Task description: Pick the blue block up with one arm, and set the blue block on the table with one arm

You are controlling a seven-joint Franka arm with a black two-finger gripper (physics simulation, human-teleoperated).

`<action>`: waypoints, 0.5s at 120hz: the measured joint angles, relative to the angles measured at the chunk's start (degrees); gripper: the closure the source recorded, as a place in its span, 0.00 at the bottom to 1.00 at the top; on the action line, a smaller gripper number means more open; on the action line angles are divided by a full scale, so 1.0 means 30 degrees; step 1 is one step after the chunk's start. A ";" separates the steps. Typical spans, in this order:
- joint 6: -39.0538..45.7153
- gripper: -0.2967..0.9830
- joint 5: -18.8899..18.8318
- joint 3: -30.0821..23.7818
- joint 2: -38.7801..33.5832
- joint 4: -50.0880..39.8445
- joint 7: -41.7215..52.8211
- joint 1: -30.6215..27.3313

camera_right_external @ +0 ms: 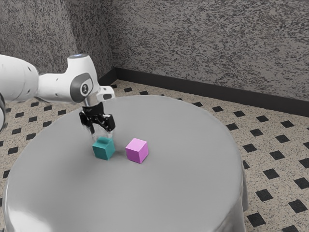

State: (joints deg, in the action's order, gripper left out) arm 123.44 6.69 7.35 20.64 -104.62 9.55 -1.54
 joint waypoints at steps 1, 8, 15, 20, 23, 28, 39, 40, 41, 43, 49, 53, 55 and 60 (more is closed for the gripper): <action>-0.0049 0.28 0.0000 -0.0007 -0.0210 -0.0002 0.0013 0.0016; -0.0688 0.27 0.0002 -0.0111 -0.2299 0.0002 0.0095 0.0216; -0.1813 0.26 -0.0071 -0.0443 -0.4597 0.0504 0.0154 0.0331; -0.2785 0.25 -0.0105 -0.0687 -0.5949 0.1177 0.0188 0.0446; -0.3406 0.25 -0.0126 -0.0781 -0.6433 0.1671 0.0199 0.0542; -0.4420 0.25 -0.0266 -0.1045 -0.6851 0.2628 0.0145 0.0582; -0.6055 0.24 -0.0803 -0.1327 -0.7132 0.3362 -0.0025 0.0970; -0.6168 0.24 -0.0884 -0.1370 -0.7141 0.3389 -0.0034 0.0989; -0.6273 0.24 -0.0974 -0.1415 -0.7149 0.3411 -0.0039 0.1005; -0.6467 0.24 -0.1150 -0.1487 -0.7146 0.3448 -0.0047 0.1056; -0.6962 0.24 -0.1595 -0.1608 -0.7139 0.3482 -0.0060 0.1291; -0.7223 0.24 -0.1827 -0.1644 -0.7137 0.3484 -0.0065 0.1479; -0.7338 0.24 -0.1926 -0.1656 -0.7144 0.3485 -0.0068 0.1576; -0.7587 0.24 -0.2116 -0.1672 -0.7155 0.3502 -0.0075 0.1814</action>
State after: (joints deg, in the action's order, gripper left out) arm 100.68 0.34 2.33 -0.82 -94.11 9.33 3.90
